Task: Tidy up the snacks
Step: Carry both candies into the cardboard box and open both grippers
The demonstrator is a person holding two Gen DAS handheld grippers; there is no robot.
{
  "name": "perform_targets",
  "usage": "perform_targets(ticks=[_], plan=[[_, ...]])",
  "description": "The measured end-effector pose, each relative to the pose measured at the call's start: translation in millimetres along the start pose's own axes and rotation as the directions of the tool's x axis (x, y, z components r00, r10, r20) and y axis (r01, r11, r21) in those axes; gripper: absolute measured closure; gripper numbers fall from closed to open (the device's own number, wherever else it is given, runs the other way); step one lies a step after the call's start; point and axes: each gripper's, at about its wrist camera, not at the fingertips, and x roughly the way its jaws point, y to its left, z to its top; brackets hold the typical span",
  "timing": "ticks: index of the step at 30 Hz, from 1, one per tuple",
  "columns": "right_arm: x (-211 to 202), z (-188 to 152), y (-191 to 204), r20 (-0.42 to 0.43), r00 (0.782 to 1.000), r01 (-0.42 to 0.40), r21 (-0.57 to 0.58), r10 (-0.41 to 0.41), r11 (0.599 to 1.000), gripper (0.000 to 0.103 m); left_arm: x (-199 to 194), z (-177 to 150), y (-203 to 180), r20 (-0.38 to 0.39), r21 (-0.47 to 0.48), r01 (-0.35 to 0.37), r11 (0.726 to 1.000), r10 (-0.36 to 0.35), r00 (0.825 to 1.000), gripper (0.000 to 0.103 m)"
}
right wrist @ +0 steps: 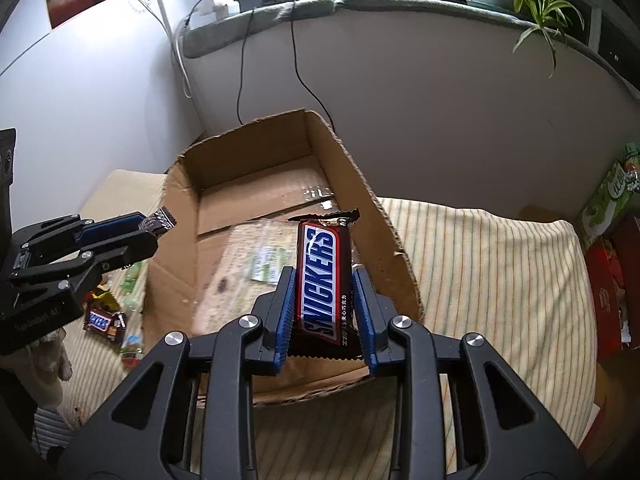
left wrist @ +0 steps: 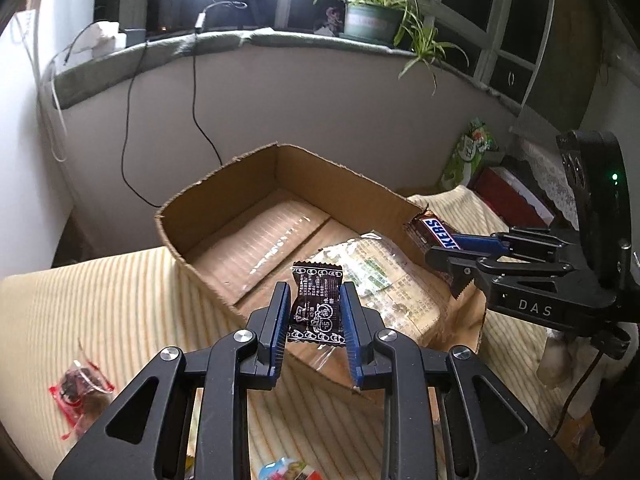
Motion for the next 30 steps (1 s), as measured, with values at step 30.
perform_targets(ticks=[30], plan=[[-25.0, -6.3, 11.6, 0.060, 0.998, -0.018, -0.005, 0.018, 1.000, 0.039, -26.1, -1.5, 6.6, 0.057, 0.043, -0.055, 0.998, 0.053, 0.997, 0.056]])
